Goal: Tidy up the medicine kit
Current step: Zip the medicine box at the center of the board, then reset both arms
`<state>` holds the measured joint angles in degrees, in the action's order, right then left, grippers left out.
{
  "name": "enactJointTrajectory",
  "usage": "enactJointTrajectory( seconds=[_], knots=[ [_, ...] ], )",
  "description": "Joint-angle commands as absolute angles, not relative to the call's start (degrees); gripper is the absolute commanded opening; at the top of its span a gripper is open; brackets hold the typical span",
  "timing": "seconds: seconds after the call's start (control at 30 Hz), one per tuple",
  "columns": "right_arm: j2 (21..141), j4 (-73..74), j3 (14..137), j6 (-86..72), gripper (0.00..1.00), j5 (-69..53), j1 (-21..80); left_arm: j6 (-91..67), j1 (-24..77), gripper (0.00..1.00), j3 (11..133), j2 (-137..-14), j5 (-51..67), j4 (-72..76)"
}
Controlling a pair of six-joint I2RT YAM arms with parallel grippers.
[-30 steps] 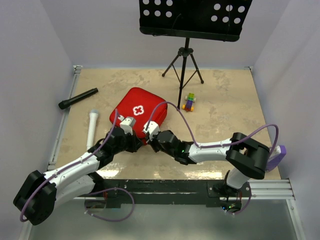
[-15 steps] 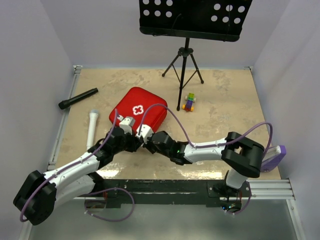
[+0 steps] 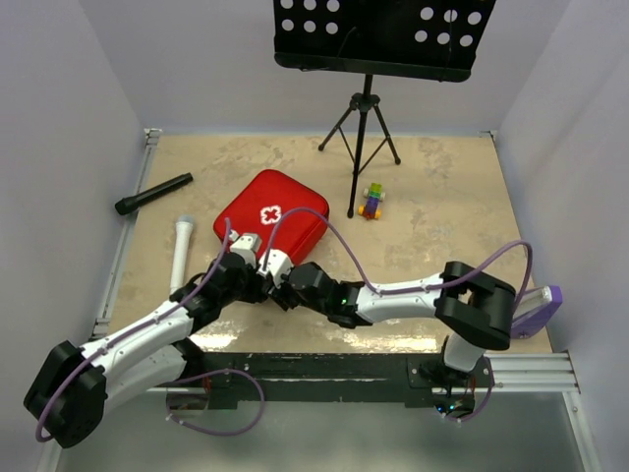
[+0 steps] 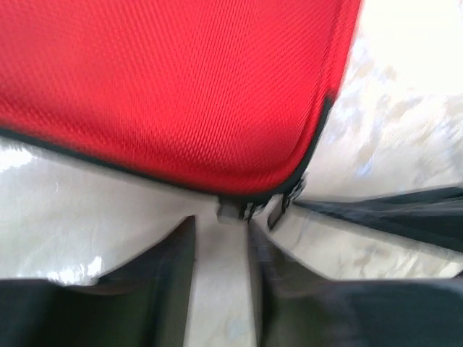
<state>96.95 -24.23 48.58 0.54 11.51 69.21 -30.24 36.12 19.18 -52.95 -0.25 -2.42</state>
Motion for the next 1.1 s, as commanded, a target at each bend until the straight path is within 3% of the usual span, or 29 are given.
enactJointTrajectory(
  seconds=[0.0, 0.07, 0.1, 0.13, 0.33, 0.43, 0.67, 0.87, 1.07],
  knots=[
    [89.93, -23.22, 48.43, -6.67, 0.54, 12.38, 72.07, -31.11, 37.00, 0.48, 25.83, -50.19, -1.65, -8.76],
    [87.38, -20.14, 47.90, -8.08, 0.58, 15.63, 72.07, -31.11, 36.83, 0.64, 29.08, -48.96, -5.34, -15.17],
    [85.54, -19.08, 47.38, -9.48, 0.59, 17.73, 72.07, -31.37, 36.91, 0.85, 30.66, -48.26, -7.45, -18.08],
    [83.86, -18.46, 46.33, -10.62, 0.59, 19.67, 72.07, -32.42, 36.83, 1.00, 32.15, -47.38, -10.60, -20.54],
    [71.91, -18.98, 38.51, -21.26, 0.61, 30.40, 70.14, -40.15, 35.77, 1.00, 40.25, -45.79, -30.65, -33.56],
    [67.34, -18.28, 35.95, -25.74, 0.61, 35.49, 70.05, -42.10, 34.81, 1.00, 43.41, -45.79, -34.79, -35.33],
    [57.75, -15.91, 30.77, -34.53, 0.63, 34.82, 63.82, -44.02, 34.28, 1.00, 50.44, -46.84, -39.88, -37.43],
    [53.70, -13.89, 30.32, -33.23, 0.63, 34.10, 61.52, -52.21, 34.28, 1.00, 57.74, -54.05, -43.07, -51.41],
    [55.02, -12.05, 32.34, -33.22, 0.63, 35.32, 61.52, -45.55, 34.28, 1.00, 53.45, -50.64, -35.88, -44.40]
  ],
)
